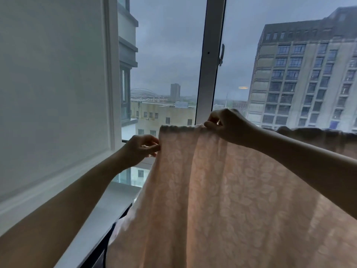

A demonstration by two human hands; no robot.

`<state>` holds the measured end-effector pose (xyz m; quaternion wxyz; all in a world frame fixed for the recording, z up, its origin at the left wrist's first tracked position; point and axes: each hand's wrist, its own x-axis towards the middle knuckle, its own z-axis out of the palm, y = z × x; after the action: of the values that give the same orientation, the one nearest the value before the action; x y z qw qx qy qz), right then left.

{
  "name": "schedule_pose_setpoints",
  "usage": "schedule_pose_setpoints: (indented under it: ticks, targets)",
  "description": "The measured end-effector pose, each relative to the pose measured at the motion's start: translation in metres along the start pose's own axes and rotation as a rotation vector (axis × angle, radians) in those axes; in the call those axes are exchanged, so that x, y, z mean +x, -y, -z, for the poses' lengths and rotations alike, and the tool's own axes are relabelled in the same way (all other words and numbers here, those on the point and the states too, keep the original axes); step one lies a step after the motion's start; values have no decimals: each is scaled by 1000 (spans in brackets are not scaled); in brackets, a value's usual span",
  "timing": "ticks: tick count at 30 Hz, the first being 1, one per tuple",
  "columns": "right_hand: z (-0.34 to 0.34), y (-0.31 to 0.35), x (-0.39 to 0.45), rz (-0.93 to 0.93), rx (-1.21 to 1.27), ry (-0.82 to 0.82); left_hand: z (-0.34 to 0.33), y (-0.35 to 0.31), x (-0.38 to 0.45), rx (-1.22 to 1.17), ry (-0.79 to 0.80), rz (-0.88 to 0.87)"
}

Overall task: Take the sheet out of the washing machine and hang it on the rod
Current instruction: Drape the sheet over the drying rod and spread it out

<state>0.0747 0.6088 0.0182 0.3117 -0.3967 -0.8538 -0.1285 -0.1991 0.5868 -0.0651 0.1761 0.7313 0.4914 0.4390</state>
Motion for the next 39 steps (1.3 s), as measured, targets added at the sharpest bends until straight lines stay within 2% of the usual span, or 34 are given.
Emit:
schedule_pose_setpoints:
  ticks: [3, 8, 11, 13, 14, 17, 19, 21, 26, 32, 36, 39]
  targets:
    - [8, -6, -10, -39, -1, 12, 2, -8, 3, -17, -57, -62]
    - [22, -17, -23, -101, -35, -49, 12, -15, 7, -152, -208, 13]
    - [25, -17, -24, -88, -32, -65, 13, -18, 7, -237, -78, 66]
    - [22, -17, -22, -63, -47, -75, 8, -16, 6, -116, 13, 40]
    - [20, -17, -21, -60, -54, -78, 6, -14, 6, 2, -1, -9]
    - [13, -16, -21, -93, -56, -108, 7, -9, 6, 223, -204, -115]
    - [16, -19, -20, -138, -33, -185, 17, -4, 5, 233, -376, -118]
    - [22, -27, -20, -168, -36, -243, 28, 0, 4, 197, -444, -93]
    - [21, -36, -35, -112, -89, -150, 19, -5, 7, 235, -312, -102]
    - [38, -36, -47, -138, -43, -140, 7, -20, 21, 185, -507, -154]
    - [53, -49, -64, -197, -52, -100, -2, -22, 23, 172, -416, -142]
    - [60, -55, -73, -198, -40, -123, -5, -23, 22, 169, -463, -166]
